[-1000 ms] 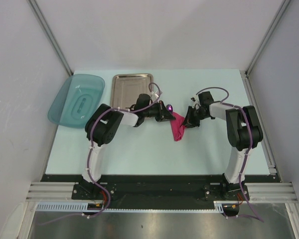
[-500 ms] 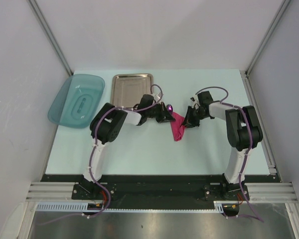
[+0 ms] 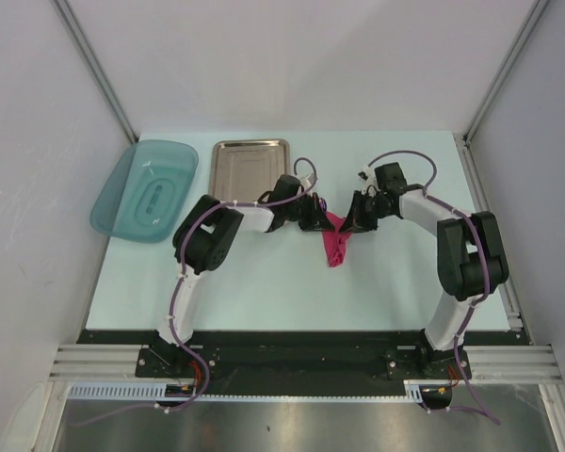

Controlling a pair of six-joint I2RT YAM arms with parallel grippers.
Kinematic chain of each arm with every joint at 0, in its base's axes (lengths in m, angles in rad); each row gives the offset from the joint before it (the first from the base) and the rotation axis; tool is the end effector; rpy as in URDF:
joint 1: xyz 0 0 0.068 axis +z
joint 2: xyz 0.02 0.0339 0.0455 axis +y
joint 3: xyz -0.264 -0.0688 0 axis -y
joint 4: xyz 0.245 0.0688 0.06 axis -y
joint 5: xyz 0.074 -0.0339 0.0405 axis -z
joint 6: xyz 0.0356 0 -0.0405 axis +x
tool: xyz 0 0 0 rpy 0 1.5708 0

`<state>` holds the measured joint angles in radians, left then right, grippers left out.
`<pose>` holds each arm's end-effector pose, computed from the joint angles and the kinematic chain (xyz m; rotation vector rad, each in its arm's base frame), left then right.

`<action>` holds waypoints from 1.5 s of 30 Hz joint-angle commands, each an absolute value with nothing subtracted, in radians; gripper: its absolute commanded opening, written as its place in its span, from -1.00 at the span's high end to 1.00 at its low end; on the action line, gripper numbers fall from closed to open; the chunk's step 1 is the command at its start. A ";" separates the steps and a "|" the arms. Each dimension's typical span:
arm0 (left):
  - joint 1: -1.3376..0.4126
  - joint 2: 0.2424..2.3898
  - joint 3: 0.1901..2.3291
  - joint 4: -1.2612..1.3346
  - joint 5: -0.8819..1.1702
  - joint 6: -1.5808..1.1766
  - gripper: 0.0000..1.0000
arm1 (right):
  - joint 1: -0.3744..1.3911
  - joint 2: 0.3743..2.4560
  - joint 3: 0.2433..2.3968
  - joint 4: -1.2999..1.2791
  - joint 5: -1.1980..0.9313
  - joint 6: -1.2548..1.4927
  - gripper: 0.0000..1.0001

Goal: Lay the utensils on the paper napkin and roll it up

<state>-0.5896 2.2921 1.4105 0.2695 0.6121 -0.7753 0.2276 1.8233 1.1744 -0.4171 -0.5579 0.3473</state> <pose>0.3883 -0.2844 0.1016 0.1700 2.4266 -1.3755 0.3541 0.1014 0.1777 -0.0371 2.6745 0.9277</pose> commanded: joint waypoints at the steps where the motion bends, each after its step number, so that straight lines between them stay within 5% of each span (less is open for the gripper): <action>1: -0.600 2.324 1.442 0.143 0.551 -0.693 1.00 | 0.271 1.753 1.215 -0.416 -0.600 0.324 0.96; 45: -0.517 2.112 1.465 0.038 0.546 -0.604 0.89 | 0.255 2.025 0.986 -0.123 -0.745 0.592 0.88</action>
